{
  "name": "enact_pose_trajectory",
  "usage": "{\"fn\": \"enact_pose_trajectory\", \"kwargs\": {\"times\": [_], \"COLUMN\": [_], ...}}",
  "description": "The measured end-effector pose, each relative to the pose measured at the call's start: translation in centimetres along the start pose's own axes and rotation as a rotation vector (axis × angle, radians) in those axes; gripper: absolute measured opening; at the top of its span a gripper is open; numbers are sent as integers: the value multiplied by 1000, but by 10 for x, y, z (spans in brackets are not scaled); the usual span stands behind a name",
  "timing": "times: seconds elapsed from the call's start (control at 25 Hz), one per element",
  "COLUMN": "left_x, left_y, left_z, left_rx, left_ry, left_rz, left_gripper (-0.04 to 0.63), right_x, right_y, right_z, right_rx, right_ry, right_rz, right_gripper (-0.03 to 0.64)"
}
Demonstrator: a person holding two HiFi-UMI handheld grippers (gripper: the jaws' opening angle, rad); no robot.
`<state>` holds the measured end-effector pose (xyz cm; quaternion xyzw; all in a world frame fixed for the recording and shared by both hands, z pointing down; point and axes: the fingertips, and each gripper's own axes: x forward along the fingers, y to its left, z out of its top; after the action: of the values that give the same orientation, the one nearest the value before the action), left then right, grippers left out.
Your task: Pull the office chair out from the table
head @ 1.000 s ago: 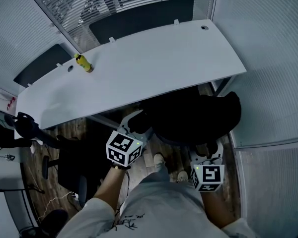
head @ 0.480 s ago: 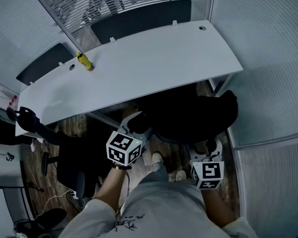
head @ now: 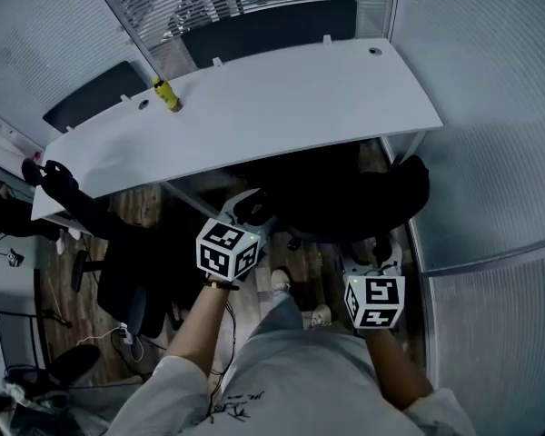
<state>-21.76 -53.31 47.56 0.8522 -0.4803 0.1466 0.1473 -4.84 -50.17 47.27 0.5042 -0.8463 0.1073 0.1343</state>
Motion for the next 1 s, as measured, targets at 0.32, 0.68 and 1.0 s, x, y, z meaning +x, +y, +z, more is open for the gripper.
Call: {"fn": "enact_pose_trajectory", "kwargs": {"times": [0.32, 0.68, 1.0], "left_x": [-10, -27, -50], "left_y": [-18, -28, -33], "left_z": [-5, -15, -24], "left_rx": [-14, -22, -27], "left_ry": [7, 3, 9], "left_rz": [52, 80, 70], "left_gripper": [241, 241, 241], "right_x": [-18, -34, -50], "right_y": [-2, 8, 26], "right_z": [-4, -10, -15], "right_rx": [-15, -19, -23], "right_ry": [-10, -17, -13], "right_rz": [17, 25, 15], "right_gripper": [273, 273, 272]}}
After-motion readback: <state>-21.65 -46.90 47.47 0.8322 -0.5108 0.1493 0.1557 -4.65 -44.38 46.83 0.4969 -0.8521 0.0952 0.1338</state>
